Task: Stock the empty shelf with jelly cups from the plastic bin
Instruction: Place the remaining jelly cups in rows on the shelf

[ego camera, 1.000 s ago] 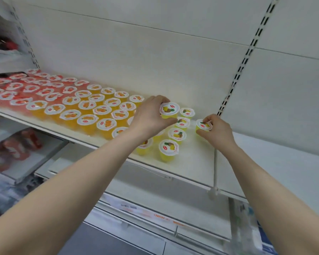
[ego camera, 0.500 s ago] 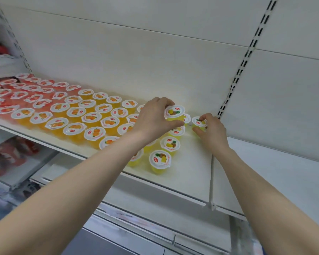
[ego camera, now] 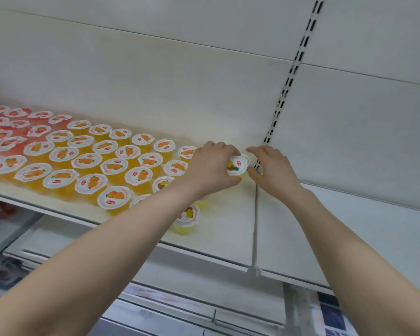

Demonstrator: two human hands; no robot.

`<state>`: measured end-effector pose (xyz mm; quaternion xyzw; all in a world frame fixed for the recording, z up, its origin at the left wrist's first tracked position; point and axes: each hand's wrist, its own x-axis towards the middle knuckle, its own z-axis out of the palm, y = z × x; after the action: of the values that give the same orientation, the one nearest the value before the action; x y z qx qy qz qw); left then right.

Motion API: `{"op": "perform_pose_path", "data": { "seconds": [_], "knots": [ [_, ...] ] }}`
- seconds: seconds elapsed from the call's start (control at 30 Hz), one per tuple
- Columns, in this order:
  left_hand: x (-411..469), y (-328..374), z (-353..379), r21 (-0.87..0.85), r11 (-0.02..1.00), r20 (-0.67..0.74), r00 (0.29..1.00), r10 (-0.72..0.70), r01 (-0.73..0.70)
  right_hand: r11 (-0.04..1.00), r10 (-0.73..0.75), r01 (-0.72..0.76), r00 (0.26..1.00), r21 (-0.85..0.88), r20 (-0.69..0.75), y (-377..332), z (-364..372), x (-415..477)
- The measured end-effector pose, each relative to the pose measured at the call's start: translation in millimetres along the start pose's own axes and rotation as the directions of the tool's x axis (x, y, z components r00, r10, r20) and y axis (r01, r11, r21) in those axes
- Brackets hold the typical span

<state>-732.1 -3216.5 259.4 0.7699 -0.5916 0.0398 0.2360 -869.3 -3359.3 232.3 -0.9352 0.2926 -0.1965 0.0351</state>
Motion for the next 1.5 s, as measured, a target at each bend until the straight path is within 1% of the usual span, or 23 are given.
{"op": "perform_pose_path", "data": {
  "seconds": [0.2, 0.37, 0.53, 0.73, 0.93, 1.07, 1.23, 1.5],
  "knots": [
    [5, 5, 22, 0.167, 0.984, 0.123, 0.992, 0.037, -0.058, 1.0, -0.011, 0.009, 0.994, -0.023, -0.11, 6, -6, -8],
    [6, 8, 27, 0.194, 0.979, 0.156, 0.987, 0.027, -0.058, 0.999, -0.001, -0.004, 0.99, -0.038, -0.142, 8, -12, -11],
    [5, 9, 26, 0.205, 0.976, 0.193, 0.98, 0.036, -0.076, 0.996, -0.01, -0.001, 0.992, -0.088, -0.125, 6, -15, -11],
    [-2, 5, 17, 0.202, 0.971, 0.159, 0.983, 0.095, -0.127, 0.993, -0.022, 0.007, 0.992, -0.119, -0.125, -1, -23, -11],
    [-16, -17, -14, 0.171, 0.97, 0.046, 0.985, 0.165, -0.171, 0.976, -0.128, 0.099, 0.982, -0.196, -0.14, -25, -35, -9],
    [-43, -46, -44, 0.236, 0.956, -0.099, 0.974, 0.204, -0.176, 0.963, -0.2, 0.166, 0.968, -0.213, -0.151, -59, -37, -12],
    [-96, -93, -88, 0.302, 0.947, -0.181, 0.968, 0.172, -0.112, 0.941, -0.295, 0.263, 0.946, -0.215, -0.136, -130, -34, -19],
    [-213, -201, -158, 0.385, 0.923, -0.26, 0.957, 0.125, -0.016, 0.882, -0.462, 0.44, 0.878, -0.166, -0.126, -283, -6, -30]
  ]
}}
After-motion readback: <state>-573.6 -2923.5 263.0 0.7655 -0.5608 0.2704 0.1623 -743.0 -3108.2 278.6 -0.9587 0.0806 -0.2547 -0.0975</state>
